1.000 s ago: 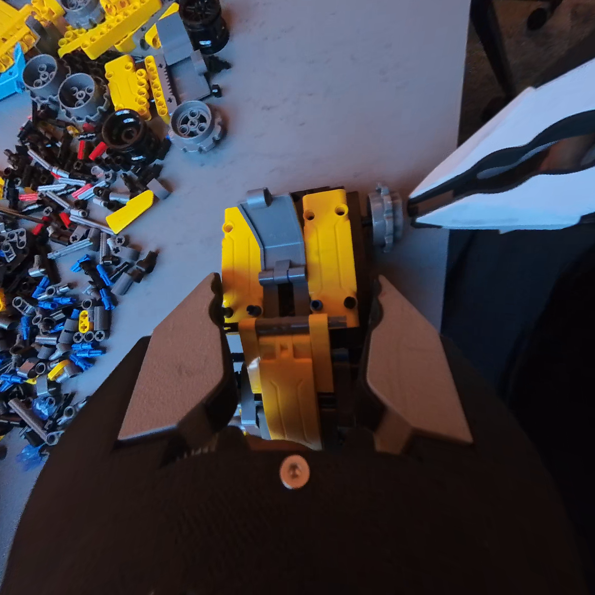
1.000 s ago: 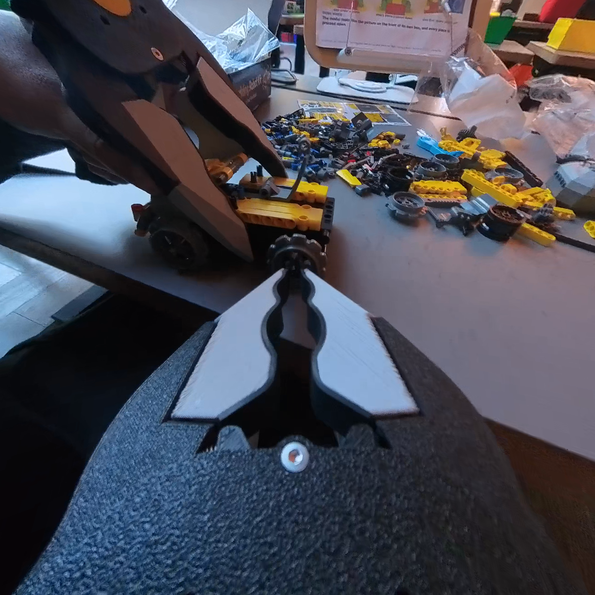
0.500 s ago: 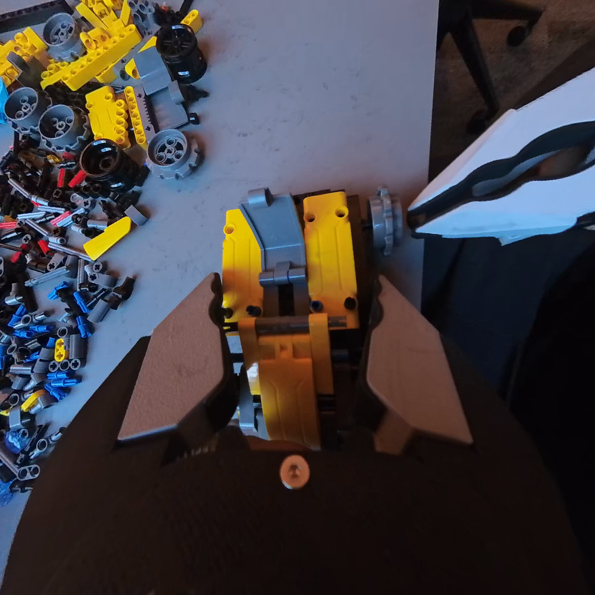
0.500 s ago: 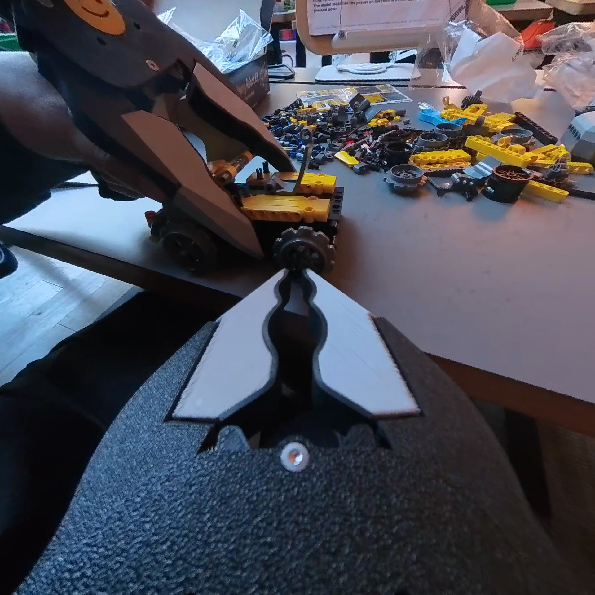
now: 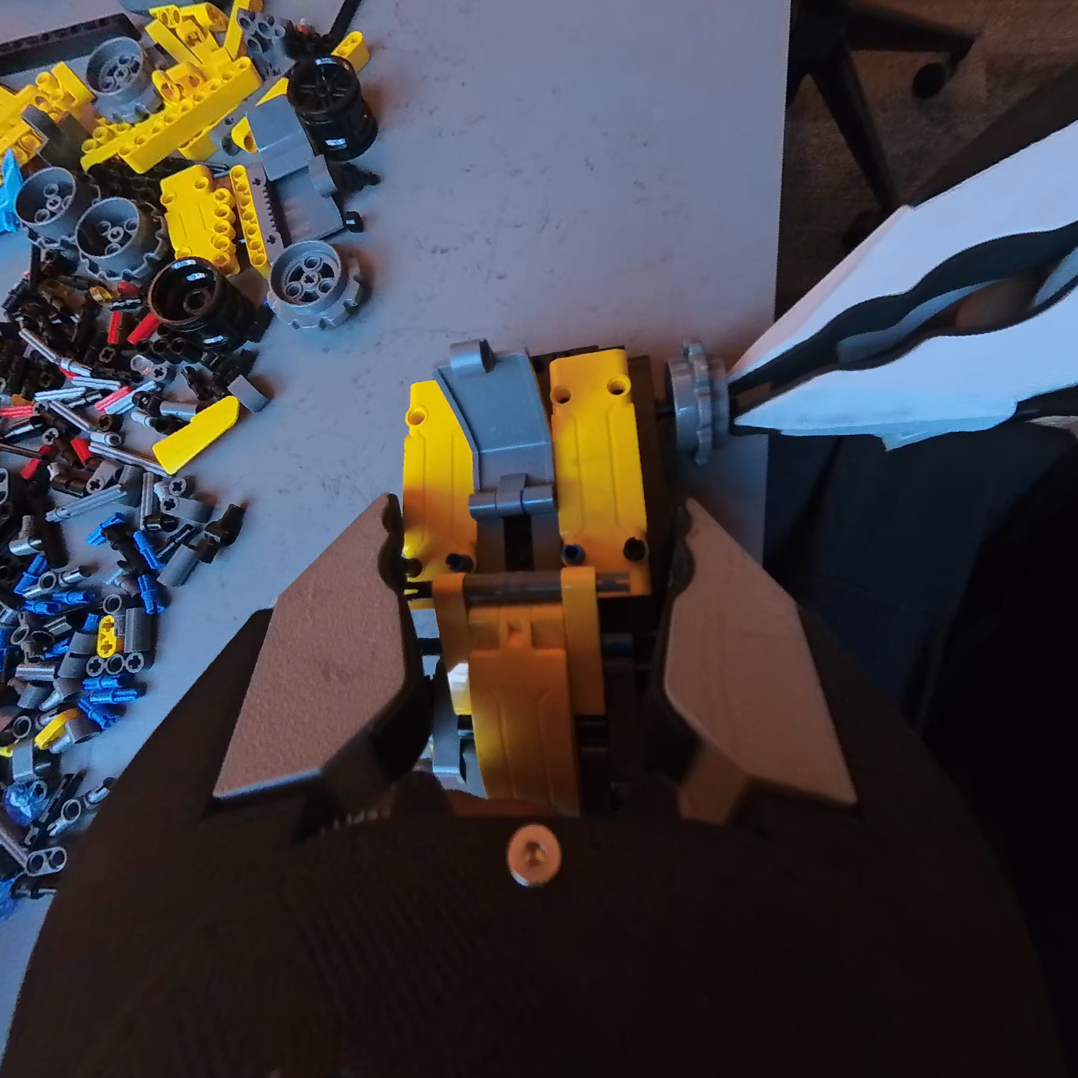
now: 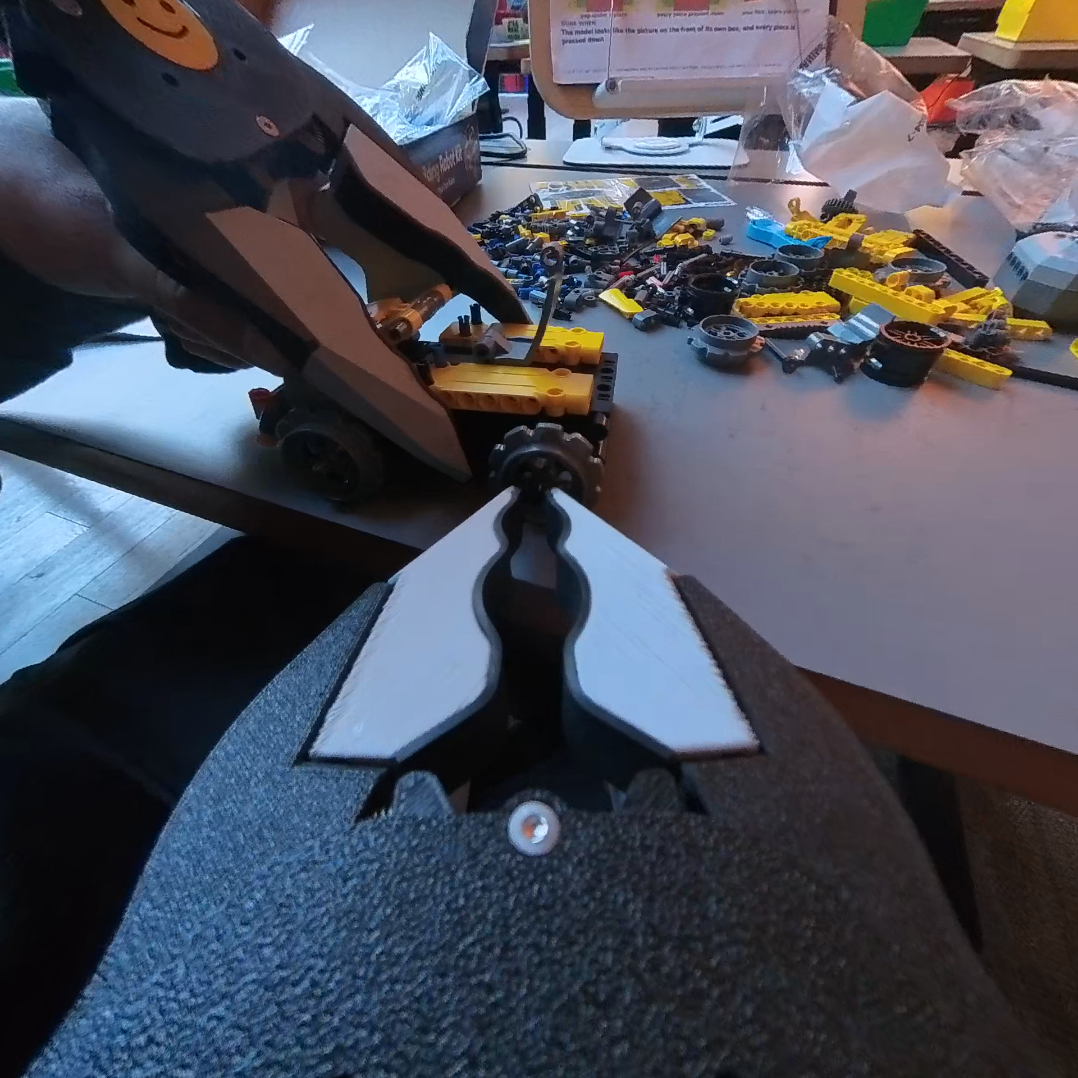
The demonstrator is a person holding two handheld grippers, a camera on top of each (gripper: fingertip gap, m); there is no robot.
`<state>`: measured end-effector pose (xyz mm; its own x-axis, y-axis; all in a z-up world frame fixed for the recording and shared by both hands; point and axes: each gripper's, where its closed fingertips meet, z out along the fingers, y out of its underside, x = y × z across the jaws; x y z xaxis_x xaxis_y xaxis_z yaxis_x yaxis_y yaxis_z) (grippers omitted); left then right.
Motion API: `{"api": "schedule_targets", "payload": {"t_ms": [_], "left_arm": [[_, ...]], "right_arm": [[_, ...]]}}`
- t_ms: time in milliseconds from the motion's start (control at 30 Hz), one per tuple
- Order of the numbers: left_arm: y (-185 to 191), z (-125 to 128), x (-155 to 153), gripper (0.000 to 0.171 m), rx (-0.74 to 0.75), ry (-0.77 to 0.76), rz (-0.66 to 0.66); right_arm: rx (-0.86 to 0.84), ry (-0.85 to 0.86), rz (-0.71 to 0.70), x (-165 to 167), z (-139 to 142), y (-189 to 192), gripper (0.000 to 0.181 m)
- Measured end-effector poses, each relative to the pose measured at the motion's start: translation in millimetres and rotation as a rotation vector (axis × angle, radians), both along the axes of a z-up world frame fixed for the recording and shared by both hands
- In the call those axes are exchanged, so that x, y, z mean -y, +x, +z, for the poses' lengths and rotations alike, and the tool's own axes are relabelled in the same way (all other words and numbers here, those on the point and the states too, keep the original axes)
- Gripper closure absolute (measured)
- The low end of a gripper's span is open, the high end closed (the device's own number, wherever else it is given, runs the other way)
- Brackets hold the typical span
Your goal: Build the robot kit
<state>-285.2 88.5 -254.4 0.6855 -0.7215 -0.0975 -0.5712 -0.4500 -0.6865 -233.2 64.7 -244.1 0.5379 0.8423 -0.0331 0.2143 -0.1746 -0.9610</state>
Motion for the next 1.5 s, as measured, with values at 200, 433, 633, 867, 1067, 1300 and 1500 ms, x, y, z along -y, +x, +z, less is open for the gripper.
{"api": "schedule_targets", "payload": {"t_ms": [200, 433, 633, 867, 1067, 1300, 1500], "left_arm": [[1.0, -0.1, -0.8, 0.082, -0.001, -0.001, 0.004], [1.5, 0.2, -1.6, 0.082, 0.005, 0.006, 0.011], [1.8, 0.4, -1.8, 0.082, 0.015, 0.015, 0.009], [2.0, 0.5, -1.9, 0.082, 0.019, 0.017, 0.008], [2.0, 0.6, -2.0, 0.082, 0.019, 0.019, 0.008], [1.7, 0.7, -2.9, 0.082, 0.014, 0.024, 0.017], [1.2, 0.6, -3.7, 0.082, 0.013, 0.028, 0.029]], "right_arm": [[-0.008, 0.005, -0.006, -1.6, 0.6, 3.5, 0.175], [-0.019, 0.014, -0.005, -0.9, 1.0, 2.8, 0.175], [-0.01, 0.025, -0.011, -0.8, -0.2, 1.1, 0.175], [-0.004, 0.037, -0.031, -3.0, -0.6, 2.3, 0.175], [-0.016, 0.025, -0.042, -5.7, -0.7, 3.3, 0.175], [-0.025, 0.03, -0.054, -6.9, 0.5, 1.6, 0.176], [-0.01, 0.046, -0.069, -9.5, 0.8, 0.7, 0.176]]}}
